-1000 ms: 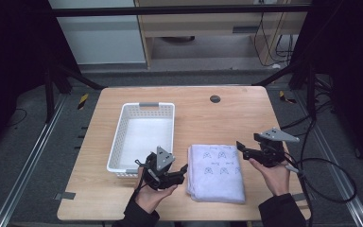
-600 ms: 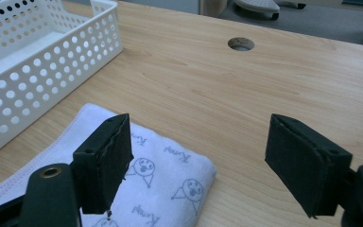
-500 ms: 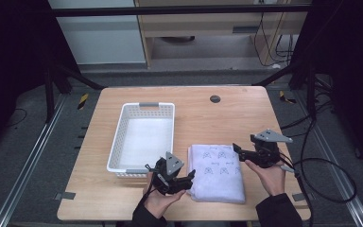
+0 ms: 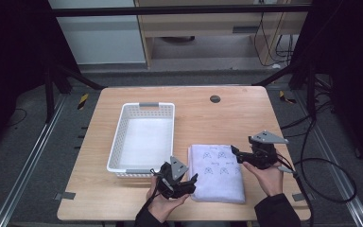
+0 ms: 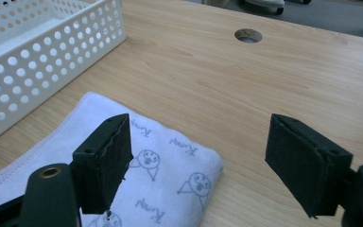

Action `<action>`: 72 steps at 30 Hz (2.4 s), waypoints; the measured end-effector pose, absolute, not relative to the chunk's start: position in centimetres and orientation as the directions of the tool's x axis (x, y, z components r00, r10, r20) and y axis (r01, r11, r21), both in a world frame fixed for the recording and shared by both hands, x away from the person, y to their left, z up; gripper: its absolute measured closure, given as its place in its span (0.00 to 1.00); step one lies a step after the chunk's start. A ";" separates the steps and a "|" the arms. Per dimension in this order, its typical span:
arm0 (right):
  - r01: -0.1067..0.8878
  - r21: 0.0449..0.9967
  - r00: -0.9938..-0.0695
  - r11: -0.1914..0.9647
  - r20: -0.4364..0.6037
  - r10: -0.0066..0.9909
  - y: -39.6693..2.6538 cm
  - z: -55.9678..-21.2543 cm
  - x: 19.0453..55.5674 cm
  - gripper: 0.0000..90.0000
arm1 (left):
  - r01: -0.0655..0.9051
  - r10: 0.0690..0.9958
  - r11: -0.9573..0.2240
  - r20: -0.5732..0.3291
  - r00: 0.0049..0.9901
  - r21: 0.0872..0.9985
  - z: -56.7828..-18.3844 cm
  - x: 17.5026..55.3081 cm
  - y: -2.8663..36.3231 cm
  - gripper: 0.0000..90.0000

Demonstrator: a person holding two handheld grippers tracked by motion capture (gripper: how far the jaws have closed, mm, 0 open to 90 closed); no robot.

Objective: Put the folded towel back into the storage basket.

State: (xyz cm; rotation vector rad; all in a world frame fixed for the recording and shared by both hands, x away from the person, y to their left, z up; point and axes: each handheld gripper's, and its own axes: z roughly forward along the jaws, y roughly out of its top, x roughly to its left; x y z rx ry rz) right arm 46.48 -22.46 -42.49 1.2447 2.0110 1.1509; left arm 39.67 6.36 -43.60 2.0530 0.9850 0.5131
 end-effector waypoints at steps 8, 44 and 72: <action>0.464 0.855 -0.461 0.231 0.010 0.887 -22.3 -43.2 46.7 0.26 | 0.474 0.783 -0.403 0.027 0.621 0.783 -44.4 39.4 5.6 0.37; 0.564 0.788 -0.444 0.245 0.039 0.895 -21.9 -47.2 48.0 0.29 | 0.559 0.814 -0.390 -0.010 0.580 0.731 -48.3 40.1 4.8 0.36; 0.640 0.726 -0.447 0.254 0.083 0.891 -21.5 -49.4 48.8 0.40 | 0.635 0.822 -0.342 -0.107 0.559 0.692 -49.8 41.4 4.7 0.31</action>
